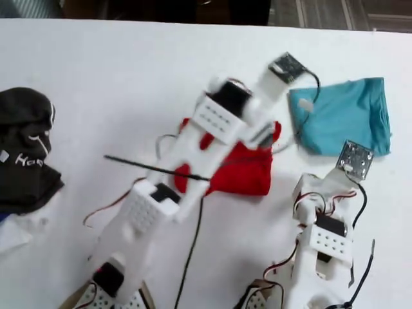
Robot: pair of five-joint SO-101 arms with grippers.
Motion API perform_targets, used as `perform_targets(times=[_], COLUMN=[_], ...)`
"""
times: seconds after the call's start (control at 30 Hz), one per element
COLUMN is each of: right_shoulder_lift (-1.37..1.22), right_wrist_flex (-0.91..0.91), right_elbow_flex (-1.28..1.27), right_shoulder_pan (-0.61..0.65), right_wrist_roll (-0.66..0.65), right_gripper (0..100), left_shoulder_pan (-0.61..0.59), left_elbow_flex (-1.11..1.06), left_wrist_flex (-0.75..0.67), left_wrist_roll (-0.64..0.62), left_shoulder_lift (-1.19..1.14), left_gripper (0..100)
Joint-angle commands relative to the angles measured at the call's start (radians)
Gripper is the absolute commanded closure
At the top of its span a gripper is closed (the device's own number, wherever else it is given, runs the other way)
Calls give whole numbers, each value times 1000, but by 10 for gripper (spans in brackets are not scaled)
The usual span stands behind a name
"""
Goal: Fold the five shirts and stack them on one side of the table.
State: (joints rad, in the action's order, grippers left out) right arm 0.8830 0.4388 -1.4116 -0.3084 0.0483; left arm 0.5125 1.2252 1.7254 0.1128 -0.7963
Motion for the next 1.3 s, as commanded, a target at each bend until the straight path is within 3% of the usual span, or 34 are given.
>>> perform_targets(times=[0.0, 0.13, 0.37, 0.57, 0.73, 1.07, 1.27], right_shoulder_lift=[35, 35, 35, 35, 35, 35, 35], right_wrist_flex=[-22, -22, -22, -22, -22, -22, -22], right_elbow_flex=[8, 8, 8, 8, 8, 9, 9], right_shoulder_pan=[10, 10, 10, 10, 8, -33, -31], right_wrist_roll=[9, 9, 9, 8, 8, 17, 17], right_gripper=[977, 977, 977, 977, 977, 977, 977], left_shoulder_pan=[-126, -183, -181, -140, -74, 72, 34], left_elbow_flex=[79, -25, -68, -68, -76, -81, -79], left_wrist_flex=[29, 31, -32, 11, 57, 60, 57], left_wrist_roll=[51, 57, 52, 46, -26, -26, -20], left_shoulder_lift=[17, -26, -147, -157, -118, -23, 83], left_gripper=[788, 993, 974, 974, 974, 974, 974])
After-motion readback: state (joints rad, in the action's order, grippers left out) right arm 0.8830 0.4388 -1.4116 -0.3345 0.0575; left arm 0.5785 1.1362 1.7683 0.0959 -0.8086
